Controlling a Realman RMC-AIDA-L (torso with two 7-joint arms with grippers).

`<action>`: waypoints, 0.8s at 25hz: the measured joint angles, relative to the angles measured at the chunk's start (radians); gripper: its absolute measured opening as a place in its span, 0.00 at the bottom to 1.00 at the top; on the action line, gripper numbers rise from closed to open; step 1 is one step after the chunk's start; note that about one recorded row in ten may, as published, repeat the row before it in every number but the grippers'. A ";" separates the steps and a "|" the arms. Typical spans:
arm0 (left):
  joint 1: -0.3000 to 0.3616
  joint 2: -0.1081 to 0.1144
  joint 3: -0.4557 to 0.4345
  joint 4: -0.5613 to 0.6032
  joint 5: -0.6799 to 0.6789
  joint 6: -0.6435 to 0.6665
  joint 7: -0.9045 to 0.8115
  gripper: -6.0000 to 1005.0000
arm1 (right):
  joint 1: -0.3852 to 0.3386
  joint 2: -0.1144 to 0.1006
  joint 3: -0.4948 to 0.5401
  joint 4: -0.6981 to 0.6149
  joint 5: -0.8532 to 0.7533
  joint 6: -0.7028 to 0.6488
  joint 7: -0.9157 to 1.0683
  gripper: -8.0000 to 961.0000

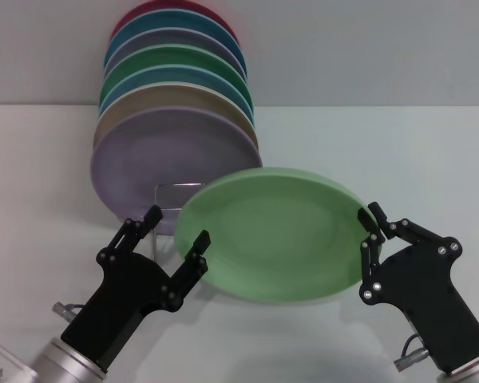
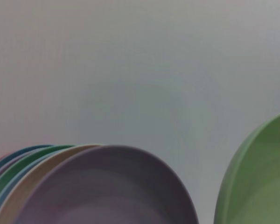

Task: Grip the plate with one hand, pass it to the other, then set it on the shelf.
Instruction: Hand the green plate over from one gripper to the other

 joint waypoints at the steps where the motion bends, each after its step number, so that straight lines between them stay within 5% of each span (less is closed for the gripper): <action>1: 0.000 0.000 0.000 0.000 0.000 0.000 0.000 0.73 | -0.001 0.000 -0.002 0.000 0.000 0.000 0.000 0.04; 5: -0.005 0.001 -0.004 0.000 0.002 -0.016 0.000 0.72 | -0.002 0.000 -0.003 0.000 0.000 0.000 0.000 0.04; 15: 0.003 0.002 -0.002 0.000 0.004 -0.010 0.000 0.31 | -0.007 0.000 -0.005 0.003 -0.002 0.000 -0.015 0.04; 20: 0.004 0.002 0.002 0.000 0.005 -0.009 0.000 0.24 | -0.002 0.000 -0.005 -0.001 -0.002 0.000 -0.015 0.03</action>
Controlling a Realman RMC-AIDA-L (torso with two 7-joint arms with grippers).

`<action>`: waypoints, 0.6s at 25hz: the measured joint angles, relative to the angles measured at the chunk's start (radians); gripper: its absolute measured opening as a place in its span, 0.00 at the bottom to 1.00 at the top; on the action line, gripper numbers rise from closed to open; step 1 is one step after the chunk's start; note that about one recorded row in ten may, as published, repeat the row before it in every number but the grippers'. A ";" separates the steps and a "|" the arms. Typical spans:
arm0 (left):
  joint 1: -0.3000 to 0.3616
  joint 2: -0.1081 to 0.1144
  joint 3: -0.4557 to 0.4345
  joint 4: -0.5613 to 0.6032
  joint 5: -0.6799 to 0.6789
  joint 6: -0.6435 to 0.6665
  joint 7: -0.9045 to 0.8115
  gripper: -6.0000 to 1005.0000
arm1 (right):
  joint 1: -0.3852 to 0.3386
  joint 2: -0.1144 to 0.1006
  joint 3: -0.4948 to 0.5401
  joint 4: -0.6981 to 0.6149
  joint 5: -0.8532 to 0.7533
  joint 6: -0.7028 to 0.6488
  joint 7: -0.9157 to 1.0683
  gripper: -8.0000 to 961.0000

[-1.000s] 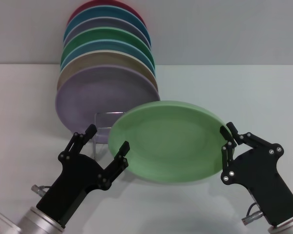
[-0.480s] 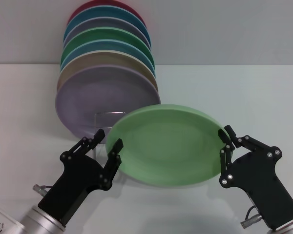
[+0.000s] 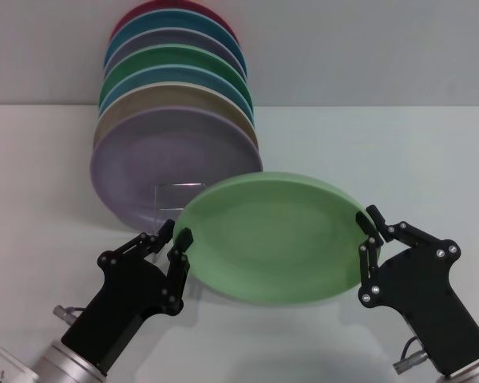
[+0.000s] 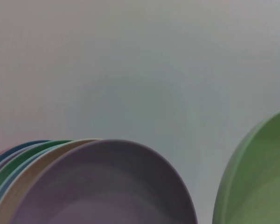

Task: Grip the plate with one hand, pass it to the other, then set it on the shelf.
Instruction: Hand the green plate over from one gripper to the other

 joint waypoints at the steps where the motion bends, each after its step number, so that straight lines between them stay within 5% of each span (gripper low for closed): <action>1: 0.000 0.000 0.000 0.000 0.000 0.000 0.000 0.23 | 0.001 0.000 0.000 -0.001 0.000 0.000 0.000 0.03; 15: -0.008 0.000 0.001 -0.003 0.002 -0.005 0.000 0.14 | 0.002 0.000 -0.003 -0.001 0.000 0.000 0.000 0.04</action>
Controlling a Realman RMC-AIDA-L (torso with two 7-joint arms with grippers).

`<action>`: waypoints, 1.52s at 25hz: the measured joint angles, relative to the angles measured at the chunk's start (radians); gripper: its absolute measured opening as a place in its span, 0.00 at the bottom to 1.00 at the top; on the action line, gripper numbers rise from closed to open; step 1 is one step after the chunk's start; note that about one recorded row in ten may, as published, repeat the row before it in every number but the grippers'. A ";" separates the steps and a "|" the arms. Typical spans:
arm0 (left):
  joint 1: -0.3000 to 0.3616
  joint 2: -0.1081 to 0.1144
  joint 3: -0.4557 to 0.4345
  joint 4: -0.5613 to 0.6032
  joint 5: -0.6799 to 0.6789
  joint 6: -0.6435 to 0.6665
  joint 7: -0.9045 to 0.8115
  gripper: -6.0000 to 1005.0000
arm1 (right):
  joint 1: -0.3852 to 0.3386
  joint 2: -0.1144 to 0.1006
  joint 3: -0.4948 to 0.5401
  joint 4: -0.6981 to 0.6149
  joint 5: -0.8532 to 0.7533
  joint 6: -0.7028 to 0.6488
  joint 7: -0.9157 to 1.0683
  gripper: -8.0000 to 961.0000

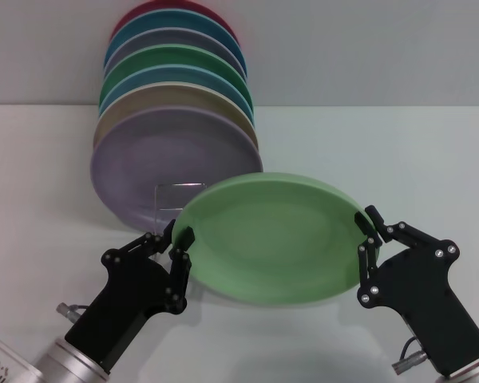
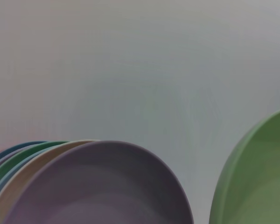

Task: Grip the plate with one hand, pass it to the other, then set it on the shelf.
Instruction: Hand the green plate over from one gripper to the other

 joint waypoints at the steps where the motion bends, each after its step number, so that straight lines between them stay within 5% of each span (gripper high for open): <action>1: 0.000 0.000 0.000 0.000 0.000 0.000 0.000 0.13 | 0.000 0.000 -0.001 0.000 0.000 0.000 0.000 0.04; 10: 0.006 -0.001 -0.007 0.001 0.002 -0.001 0.000 0.05 | 0.002 0.000 -0.007 -0.002 0.000 0.000 0.000 0.05; 30: 0.023 -0.001 -0.030 -0.028 -0.009 0.002 0.080 0.04 | 0.041 -0.005 -0.069 -0.043 -0.004 -0.035 -0.005 0.09; 38: 0.045 0.005 -0.055 -0.018 -0.007 0.064 0.071 0.05 | 0.019 -0.005 -0.059 -0.053 0.002 -0.113 -0.006 0.34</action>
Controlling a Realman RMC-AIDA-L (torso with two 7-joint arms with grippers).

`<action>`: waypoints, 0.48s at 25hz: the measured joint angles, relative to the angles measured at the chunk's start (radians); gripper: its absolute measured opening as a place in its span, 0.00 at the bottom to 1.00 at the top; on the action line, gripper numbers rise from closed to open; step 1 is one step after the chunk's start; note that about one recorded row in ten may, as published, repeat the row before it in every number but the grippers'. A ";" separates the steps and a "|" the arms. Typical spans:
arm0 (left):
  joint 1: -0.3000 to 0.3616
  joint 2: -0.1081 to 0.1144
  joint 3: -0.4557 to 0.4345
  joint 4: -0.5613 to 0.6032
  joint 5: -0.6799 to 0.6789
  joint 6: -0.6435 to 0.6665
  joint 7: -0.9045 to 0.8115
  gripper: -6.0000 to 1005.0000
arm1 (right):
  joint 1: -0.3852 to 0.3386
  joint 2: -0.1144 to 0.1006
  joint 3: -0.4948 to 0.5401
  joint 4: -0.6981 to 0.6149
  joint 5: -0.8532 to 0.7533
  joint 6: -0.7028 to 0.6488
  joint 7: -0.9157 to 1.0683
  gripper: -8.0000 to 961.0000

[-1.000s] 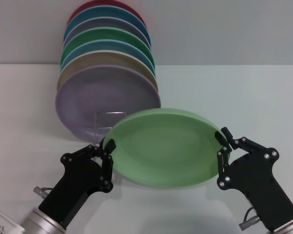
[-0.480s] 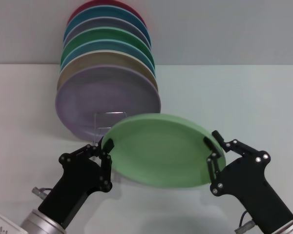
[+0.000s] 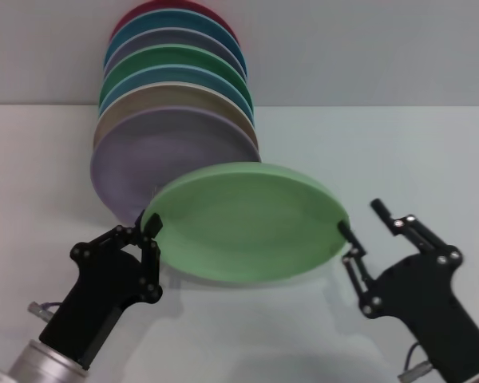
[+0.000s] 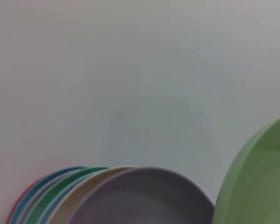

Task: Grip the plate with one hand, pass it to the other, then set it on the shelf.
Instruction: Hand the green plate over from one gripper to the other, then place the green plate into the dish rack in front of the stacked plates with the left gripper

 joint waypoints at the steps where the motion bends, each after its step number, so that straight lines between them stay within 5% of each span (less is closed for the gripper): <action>1: 0.000 0.000 0.000 0.000 0.000 0.000 0.000 0.05 | 0.000 0.000 0.000 0.000 0.000 0.000 0.000 0.36; 5: 0.025 0.004 0.000 0.006 0.002 0.087 -0.002 0.05 | -0.030 0.000 -0.009 -0.039 0.002 -0.113 0.010 0.38; 12: 0.029 0.011 -0.067 0.022 0.002 0.198 -0.040 0.05 | -0.050 0.003 -0.010 -0.111 0.002 -0.118 0.011 0.38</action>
